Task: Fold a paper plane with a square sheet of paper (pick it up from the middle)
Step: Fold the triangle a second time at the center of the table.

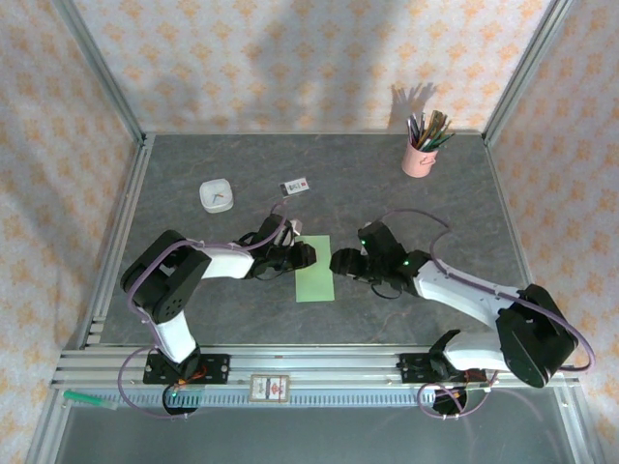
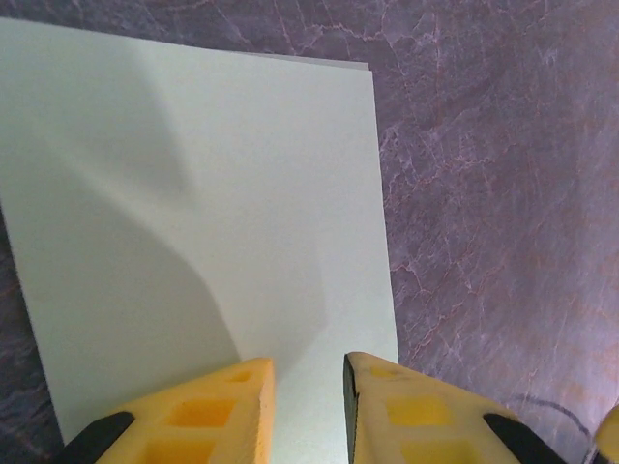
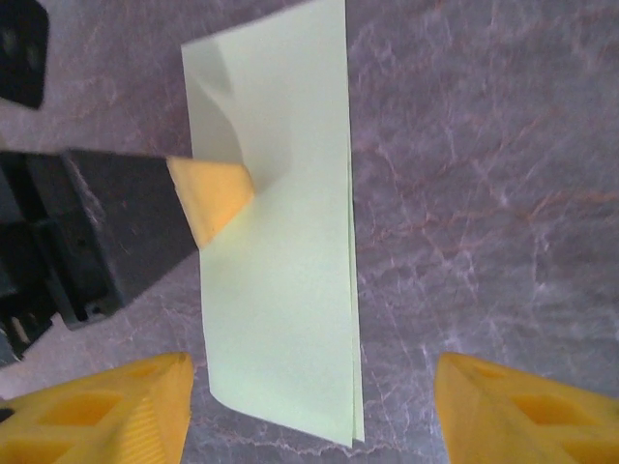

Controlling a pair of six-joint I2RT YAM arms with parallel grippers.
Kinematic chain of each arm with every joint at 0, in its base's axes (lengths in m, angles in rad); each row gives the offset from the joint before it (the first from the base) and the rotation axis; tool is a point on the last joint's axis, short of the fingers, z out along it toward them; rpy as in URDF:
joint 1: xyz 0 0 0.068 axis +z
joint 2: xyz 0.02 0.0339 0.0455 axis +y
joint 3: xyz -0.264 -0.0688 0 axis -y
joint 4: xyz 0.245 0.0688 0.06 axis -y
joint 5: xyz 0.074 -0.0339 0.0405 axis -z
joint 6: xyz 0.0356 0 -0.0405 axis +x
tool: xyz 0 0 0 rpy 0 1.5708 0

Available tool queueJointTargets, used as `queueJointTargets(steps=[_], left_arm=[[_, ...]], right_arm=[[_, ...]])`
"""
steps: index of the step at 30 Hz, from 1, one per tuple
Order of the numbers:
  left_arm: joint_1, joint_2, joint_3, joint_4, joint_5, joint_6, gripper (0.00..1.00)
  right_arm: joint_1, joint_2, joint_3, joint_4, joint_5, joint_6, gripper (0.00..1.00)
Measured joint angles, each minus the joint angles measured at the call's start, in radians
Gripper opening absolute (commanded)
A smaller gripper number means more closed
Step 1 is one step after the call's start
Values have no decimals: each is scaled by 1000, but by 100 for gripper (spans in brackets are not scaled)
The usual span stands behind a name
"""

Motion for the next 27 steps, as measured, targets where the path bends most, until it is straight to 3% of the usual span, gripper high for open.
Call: queueJointTargets(steps=[10,27], left_arm=[[0,0,-13,11,-1,10,26],[0,-1,-27,40,0,10,26]], right_arm=[[107,64,-54,140,-65,99,59],[125,137,-79,221,-68,122,58]])
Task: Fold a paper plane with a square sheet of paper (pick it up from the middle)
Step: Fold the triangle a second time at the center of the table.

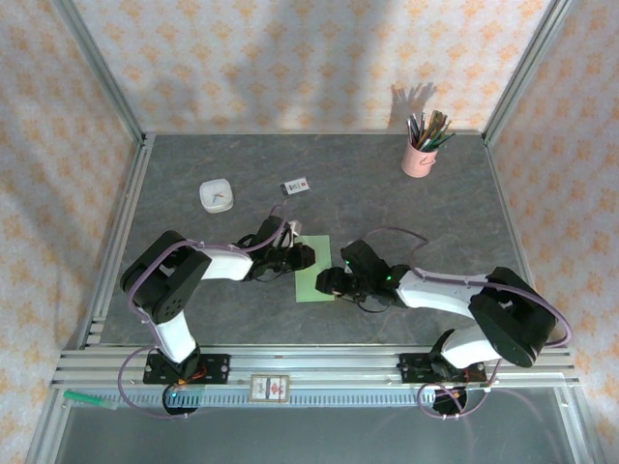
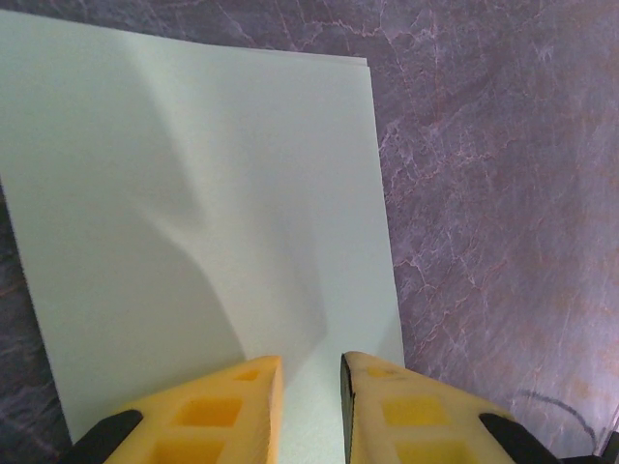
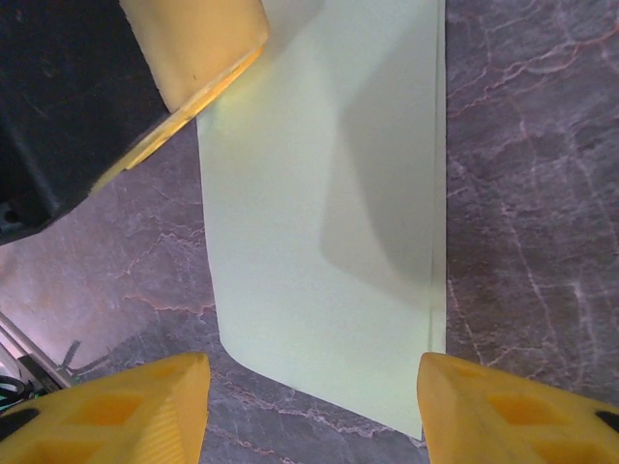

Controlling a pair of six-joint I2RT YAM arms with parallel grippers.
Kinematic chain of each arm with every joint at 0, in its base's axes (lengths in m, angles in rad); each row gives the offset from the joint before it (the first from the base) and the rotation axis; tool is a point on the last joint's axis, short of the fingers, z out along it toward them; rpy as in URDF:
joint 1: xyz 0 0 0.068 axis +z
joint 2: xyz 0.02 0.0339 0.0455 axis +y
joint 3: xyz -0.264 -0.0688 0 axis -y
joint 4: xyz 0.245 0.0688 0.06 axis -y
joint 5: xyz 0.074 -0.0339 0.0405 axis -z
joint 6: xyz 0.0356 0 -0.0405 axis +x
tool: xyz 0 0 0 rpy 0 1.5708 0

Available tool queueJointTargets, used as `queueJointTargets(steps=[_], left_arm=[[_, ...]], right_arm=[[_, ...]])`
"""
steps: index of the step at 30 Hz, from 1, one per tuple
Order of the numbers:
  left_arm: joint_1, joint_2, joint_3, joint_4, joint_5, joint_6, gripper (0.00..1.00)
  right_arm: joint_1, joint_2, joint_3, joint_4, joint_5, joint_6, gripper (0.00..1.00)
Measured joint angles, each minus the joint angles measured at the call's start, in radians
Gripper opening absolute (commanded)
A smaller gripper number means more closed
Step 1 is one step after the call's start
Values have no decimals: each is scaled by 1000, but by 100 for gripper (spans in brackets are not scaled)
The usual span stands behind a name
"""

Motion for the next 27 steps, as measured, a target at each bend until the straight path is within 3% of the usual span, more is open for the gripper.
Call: queueJointTargets(steps=[27], left_arm=[[0,0,0,0,0,1,26]], right_arm=[[5,34,-14,43,-27,8,58]])
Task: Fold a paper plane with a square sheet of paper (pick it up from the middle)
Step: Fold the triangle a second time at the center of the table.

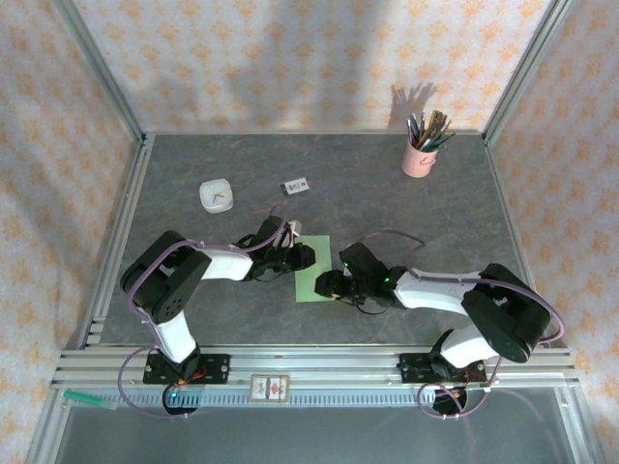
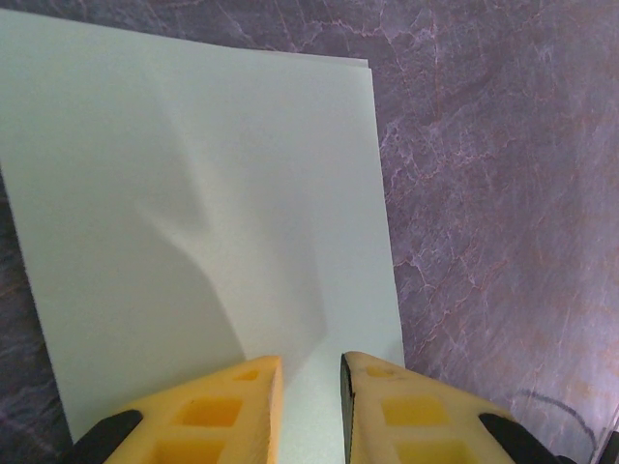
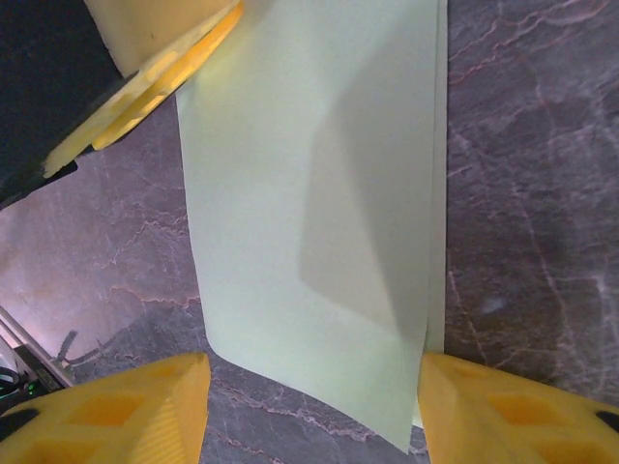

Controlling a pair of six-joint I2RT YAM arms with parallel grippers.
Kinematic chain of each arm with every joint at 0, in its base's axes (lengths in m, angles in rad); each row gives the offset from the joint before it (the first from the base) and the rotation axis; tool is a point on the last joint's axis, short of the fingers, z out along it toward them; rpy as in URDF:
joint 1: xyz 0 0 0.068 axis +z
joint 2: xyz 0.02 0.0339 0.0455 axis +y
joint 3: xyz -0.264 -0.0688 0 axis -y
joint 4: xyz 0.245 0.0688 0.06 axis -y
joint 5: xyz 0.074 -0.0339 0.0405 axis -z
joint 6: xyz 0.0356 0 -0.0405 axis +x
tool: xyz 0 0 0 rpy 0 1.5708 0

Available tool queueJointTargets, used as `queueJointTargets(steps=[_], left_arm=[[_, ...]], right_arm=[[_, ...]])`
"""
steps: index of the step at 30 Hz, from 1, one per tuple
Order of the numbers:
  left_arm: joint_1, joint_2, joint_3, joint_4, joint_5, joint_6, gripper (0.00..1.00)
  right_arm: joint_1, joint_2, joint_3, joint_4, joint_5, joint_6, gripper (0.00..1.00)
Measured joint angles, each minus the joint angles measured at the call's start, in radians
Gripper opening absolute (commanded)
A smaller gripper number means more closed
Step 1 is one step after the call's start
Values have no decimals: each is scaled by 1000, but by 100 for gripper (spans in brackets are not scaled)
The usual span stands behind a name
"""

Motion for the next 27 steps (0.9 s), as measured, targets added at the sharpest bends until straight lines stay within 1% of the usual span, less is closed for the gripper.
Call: queueJointTargets(steps=[10,20,24,27], left_arm=[[0,0,0,0,0,0,26],[0,-1,0,-1,0,0,26],[0,-2,0,-2,0,0,26],[0,-2,0,-2,0,3,26]], right_arm=[[0,0,0,20,0,14,57],[0,10,-2,27,4,52,54],[0,-3,-25,28,5,73,53],[0,-22,-43,28,5,87,49]])
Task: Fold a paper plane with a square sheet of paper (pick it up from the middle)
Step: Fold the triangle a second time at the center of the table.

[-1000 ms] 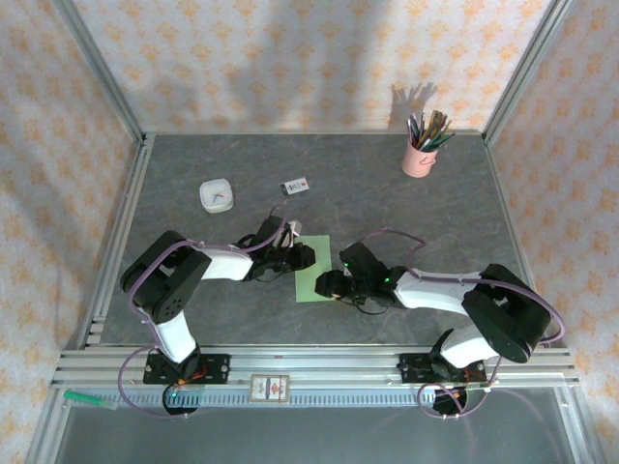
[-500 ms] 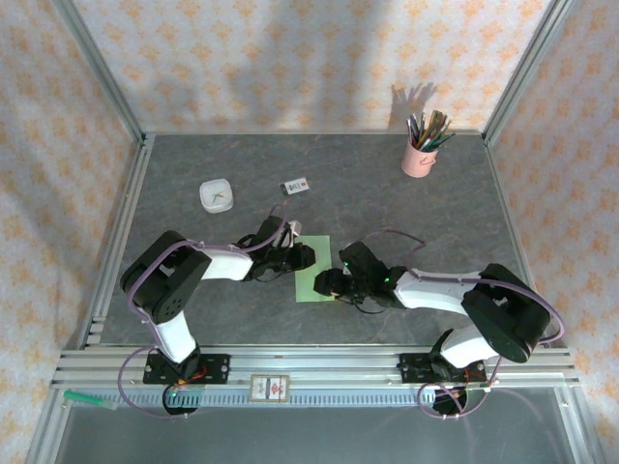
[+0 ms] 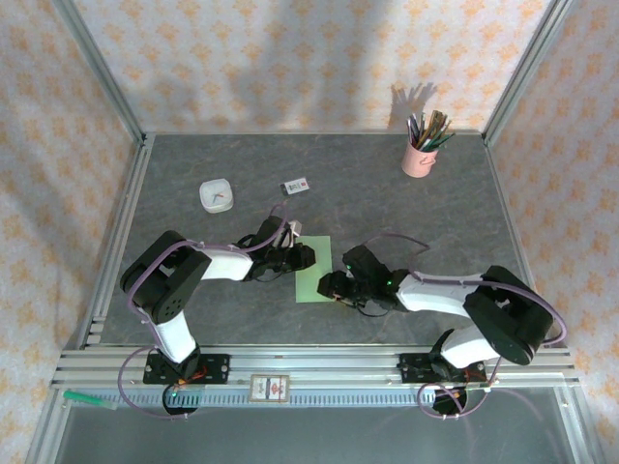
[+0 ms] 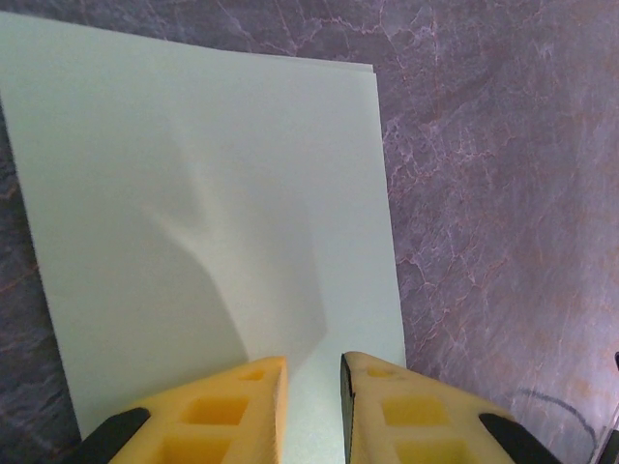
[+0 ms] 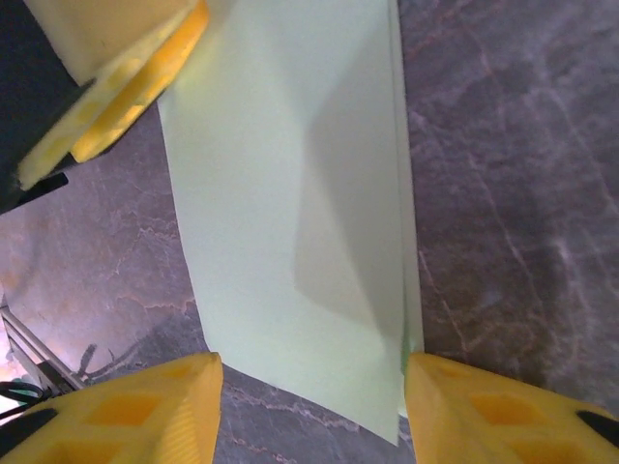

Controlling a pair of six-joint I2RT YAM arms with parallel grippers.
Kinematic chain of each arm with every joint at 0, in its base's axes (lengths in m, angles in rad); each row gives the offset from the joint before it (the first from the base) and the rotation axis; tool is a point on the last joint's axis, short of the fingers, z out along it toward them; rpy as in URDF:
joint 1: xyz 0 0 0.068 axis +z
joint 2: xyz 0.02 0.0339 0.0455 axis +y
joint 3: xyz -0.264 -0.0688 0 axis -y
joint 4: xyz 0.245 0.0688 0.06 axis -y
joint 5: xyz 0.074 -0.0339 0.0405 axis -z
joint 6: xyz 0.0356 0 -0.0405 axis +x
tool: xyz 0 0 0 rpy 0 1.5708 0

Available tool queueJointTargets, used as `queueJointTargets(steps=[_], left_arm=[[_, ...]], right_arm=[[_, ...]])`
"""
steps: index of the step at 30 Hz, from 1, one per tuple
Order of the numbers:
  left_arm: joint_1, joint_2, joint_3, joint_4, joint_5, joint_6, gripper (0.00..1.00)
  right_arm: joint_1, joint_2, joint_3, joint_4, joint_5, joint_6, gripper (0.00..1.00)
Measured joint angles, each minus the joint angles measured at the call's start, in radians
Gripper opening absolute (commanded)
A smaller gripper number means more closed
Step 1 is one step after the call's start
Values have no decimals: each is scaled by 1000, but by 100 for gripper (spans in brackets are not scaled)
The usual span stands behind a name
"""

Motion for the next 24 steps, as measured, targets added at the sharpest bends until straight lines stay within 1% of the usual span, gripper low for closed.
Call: queueJointTargets(steps=[7,19,24], left_arm=[[0,0,0,-1,0,5,26],[0,-2,0,-8,0,22,26],[0,-6,0,-17,0,23,26]], right_arm=[[0,-3,-13,11,0,26,42],[0,-3,-14,29,2,42,34],[0,-3,-15,30,16,57,27]])
